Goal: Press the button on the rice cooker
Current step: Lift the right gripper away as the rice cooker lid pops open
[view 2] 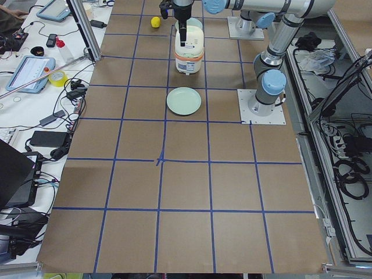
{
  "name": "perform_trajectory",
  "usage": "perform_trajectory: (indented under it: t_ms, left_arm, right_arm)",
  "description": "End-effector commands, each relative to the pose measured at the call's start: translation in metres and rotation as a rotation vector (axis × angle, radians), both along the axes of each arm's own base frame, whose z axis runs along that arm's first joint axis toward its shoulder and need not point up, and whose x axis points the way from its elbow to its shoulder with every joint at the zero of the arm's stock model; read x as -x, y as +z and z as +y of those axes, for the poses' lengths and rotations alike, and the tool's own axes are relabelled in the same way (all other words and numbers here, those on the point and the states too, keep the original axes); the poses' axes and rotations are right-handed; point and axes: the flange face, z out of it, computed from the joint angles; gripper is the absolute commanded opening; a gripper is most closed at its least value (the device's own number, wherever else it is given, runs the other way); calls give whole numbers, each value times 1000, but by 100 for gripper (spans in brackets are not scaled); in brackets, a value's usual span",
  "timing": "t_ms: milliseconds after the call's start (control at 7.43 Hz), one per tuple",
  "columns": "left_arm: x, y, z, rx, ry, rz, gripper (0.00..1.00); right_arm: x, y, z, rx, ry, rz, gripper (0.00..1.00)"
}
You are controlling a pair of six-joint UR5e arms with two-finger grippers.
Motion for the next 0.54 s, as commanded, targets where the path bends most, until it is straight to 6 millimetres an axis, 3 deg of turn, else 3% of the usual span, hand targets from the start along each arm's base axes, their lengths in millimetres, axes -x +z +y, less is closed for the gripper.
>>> perform_trajectory:
  t_ms: [0,404]
  left_arm:
    - [0,0,0,0,-1,0,100]
    - [0,0,0,0,1,0,100]
  right_arm:
    - [33,35,-21,35,54,31,100]
    - [101,86,-49,36,45,39,100]
